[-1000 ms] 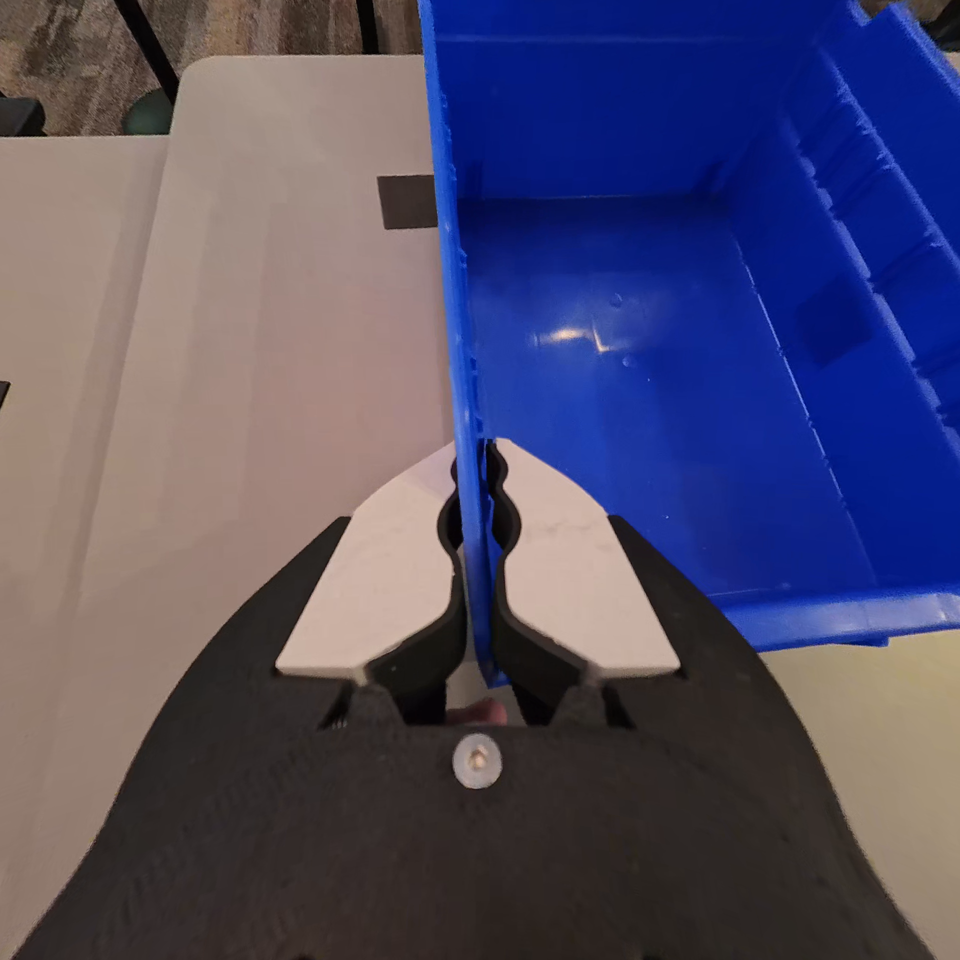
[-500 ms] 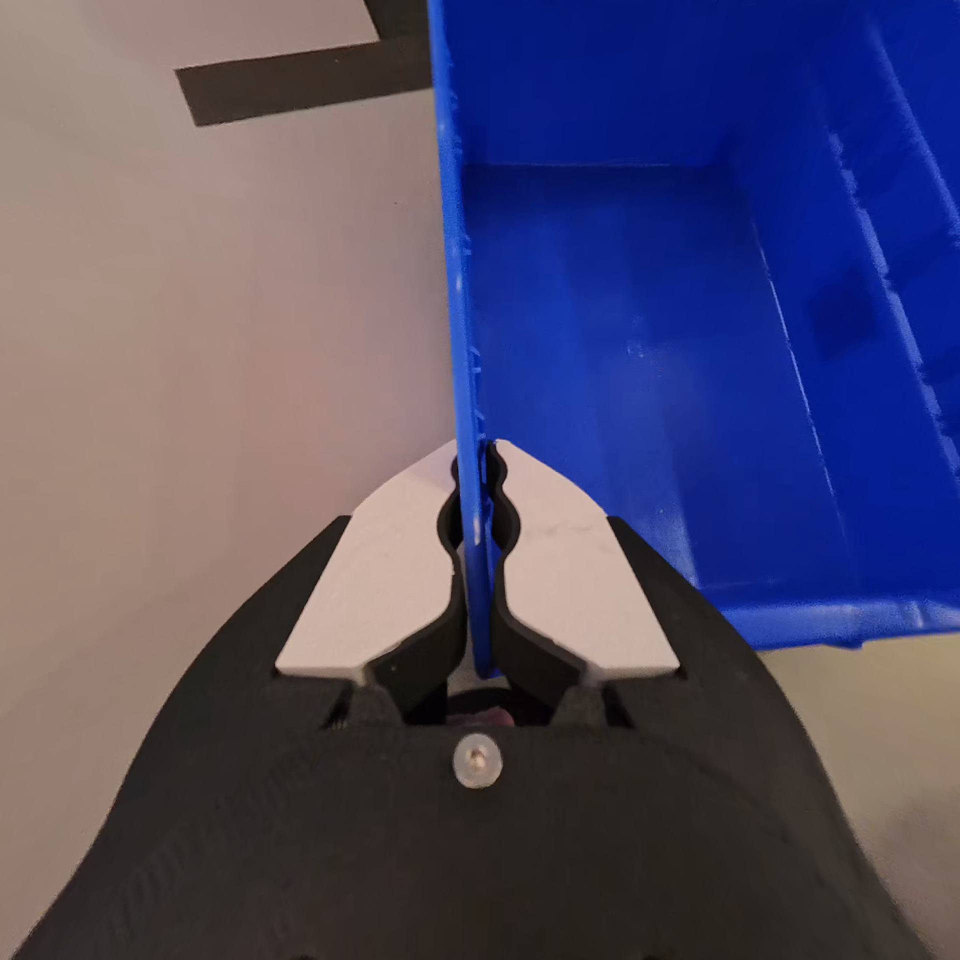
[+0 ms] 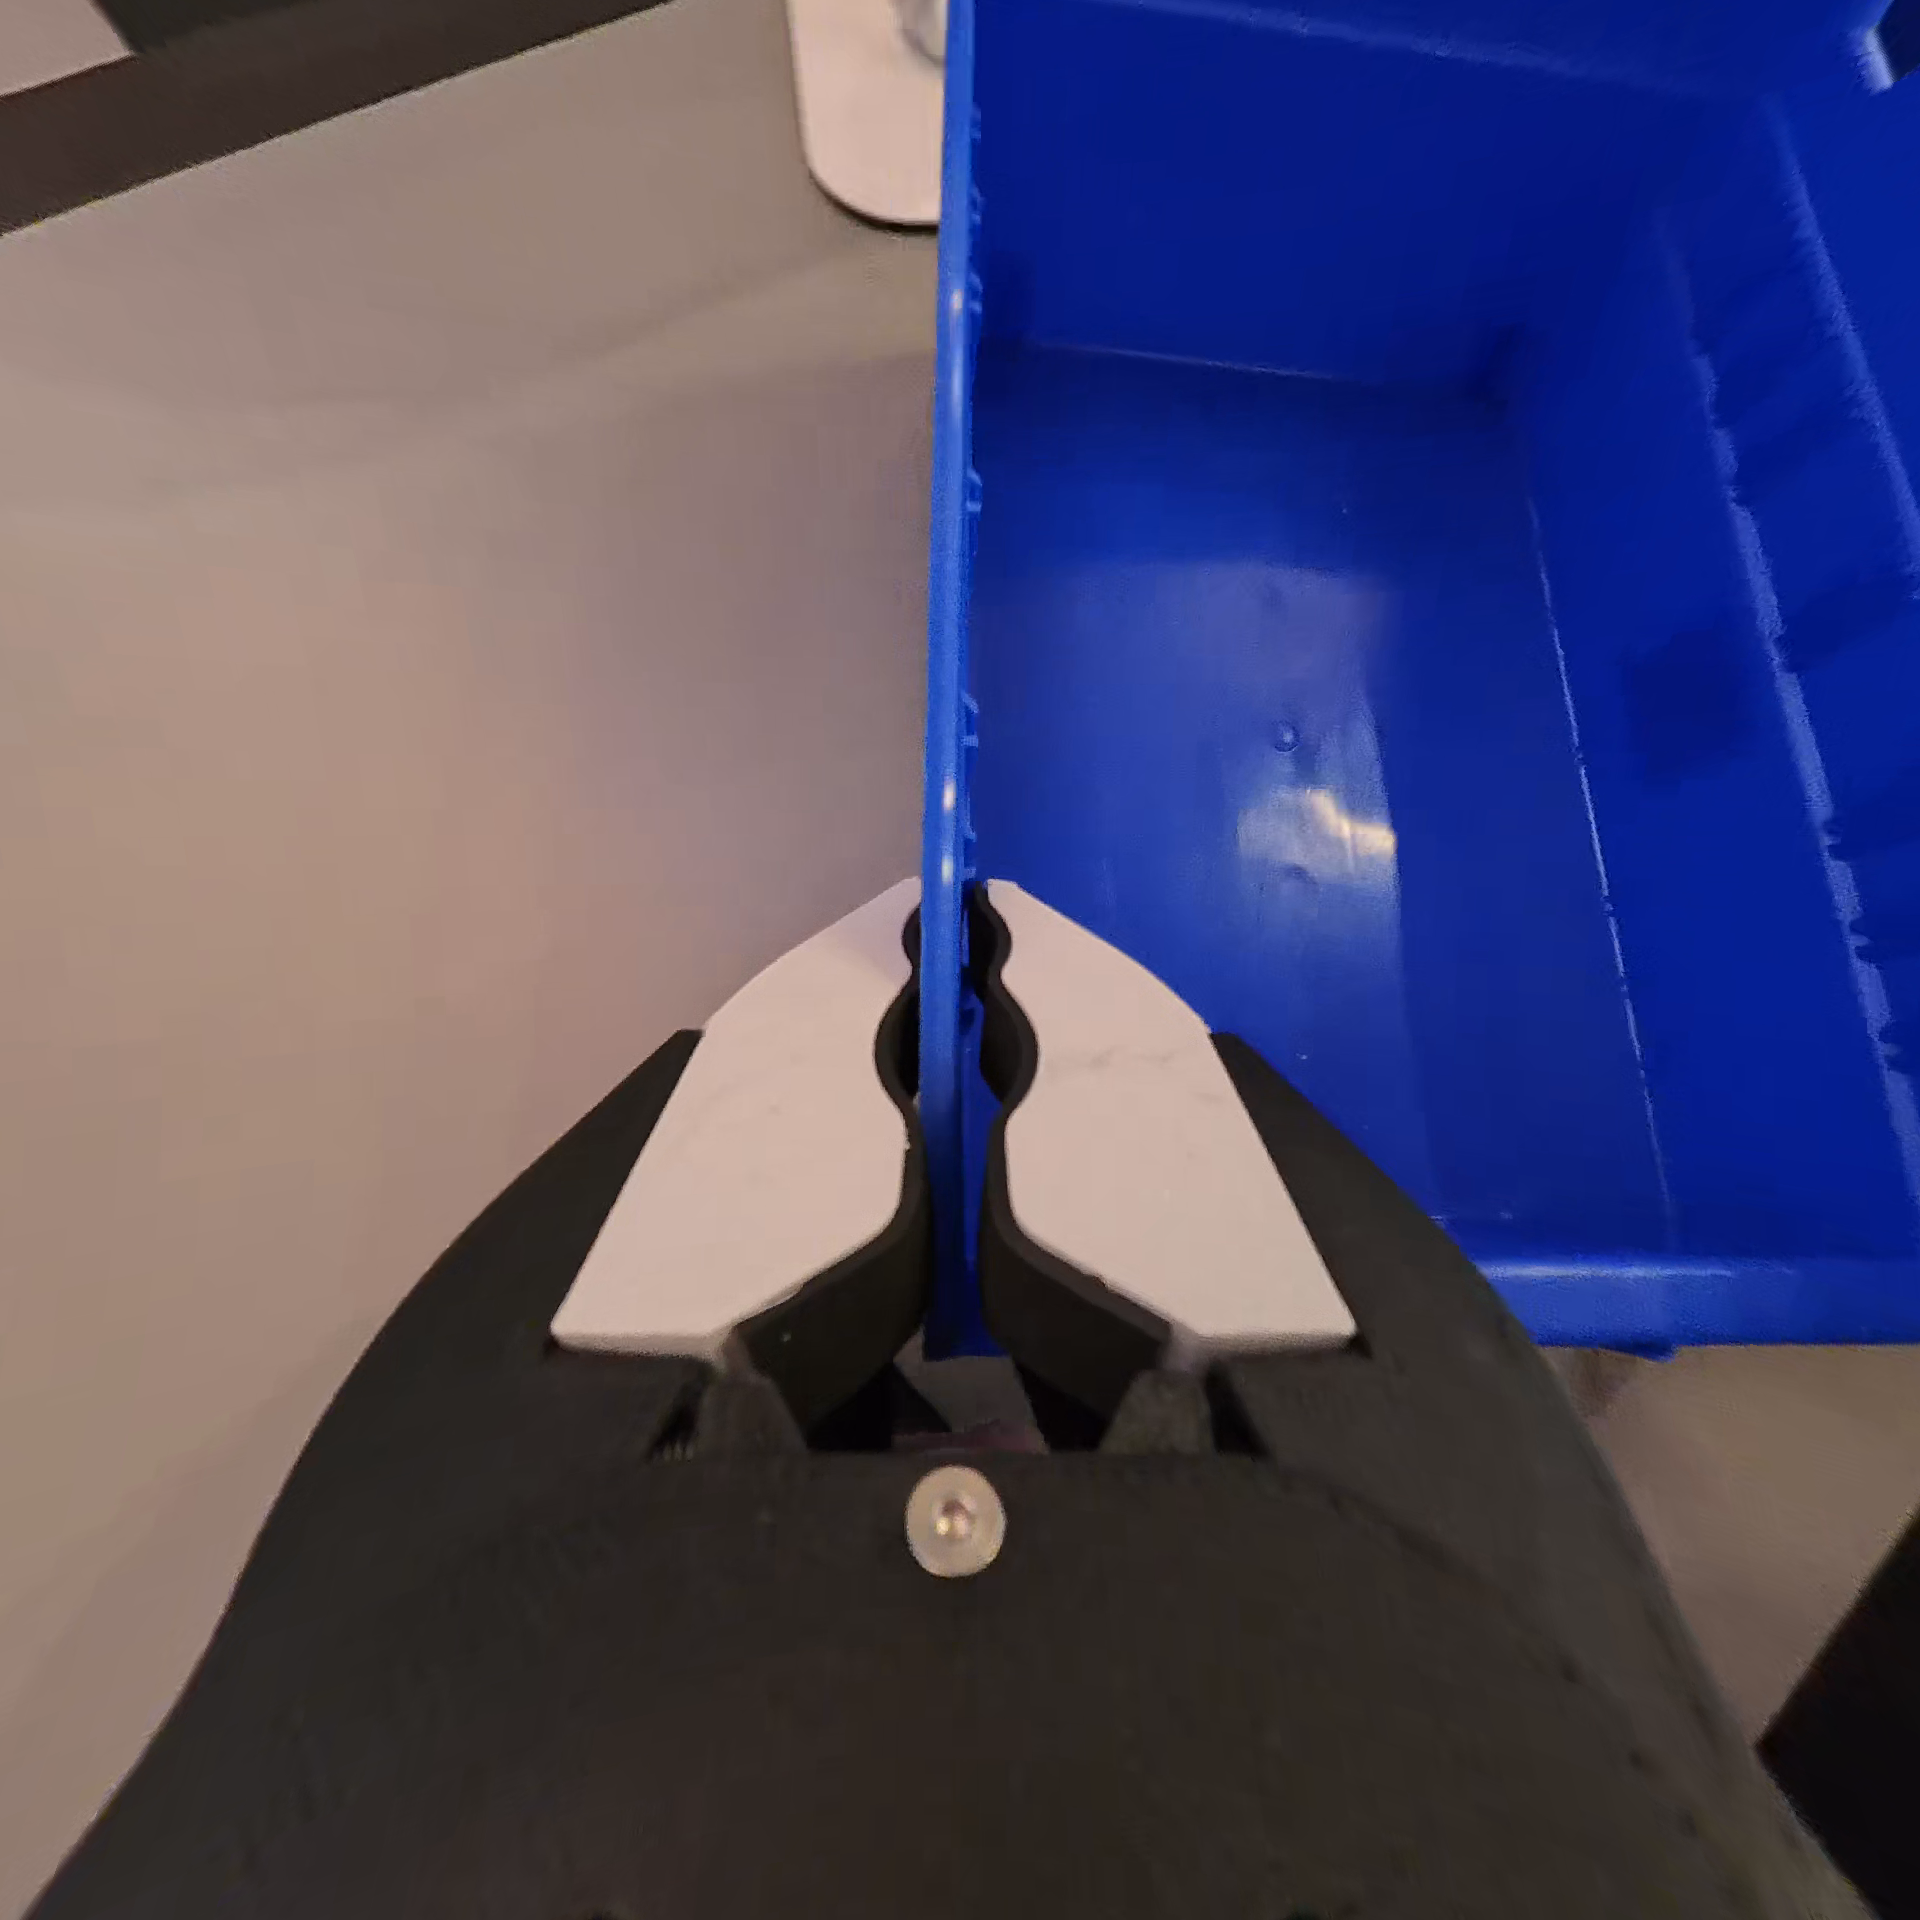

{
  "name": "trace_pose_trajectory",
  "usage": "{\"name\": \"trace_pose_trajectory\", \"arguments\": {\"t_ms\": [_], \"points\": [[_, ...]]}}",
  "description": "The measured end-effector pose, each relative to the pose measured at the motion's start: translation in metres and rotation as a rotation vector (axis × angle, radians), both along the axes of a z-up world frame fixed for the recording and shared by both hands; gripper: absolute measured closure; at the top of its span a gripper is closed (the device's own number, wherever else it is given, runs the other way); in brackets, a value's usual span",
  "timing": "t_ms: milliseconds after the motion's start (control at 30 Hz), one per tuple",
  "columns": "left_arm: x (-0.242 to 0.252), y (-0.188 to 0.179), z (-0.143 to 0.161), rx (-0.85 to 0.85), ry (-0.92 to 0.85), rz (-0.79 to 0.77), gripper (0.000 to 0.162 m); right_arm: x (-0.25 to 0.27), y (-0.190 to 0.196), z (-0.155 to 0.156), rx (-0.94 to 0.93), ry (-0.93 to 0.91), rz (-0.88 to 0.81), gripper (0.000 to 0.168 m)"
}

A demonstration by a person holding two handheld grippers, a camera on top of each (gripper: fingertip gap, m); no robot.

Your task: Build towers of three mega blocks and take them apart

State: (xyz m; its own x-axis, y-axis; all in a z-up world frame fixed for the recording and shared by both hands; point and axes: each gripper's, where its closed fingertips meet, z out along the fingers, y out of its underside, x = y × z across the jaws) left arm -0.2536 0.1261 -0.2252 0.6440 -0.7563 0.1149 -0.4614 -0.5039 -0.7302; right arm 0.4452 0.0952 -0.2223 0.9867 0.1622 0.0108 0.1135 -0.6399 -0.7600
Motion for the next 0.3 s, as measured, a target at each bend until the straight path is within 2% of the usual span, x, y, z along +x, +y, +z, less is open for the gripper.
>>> {"name": "trace_pose_trajectory", "arguments": {"t_ms": [300], "points": [[0.038, -0.038, -0.001, -0.033, -0.015, -0.210, 0.157, -0.034, -0.020, 0.000, -0.013, 0.006, 0.075, 0.162]]}}
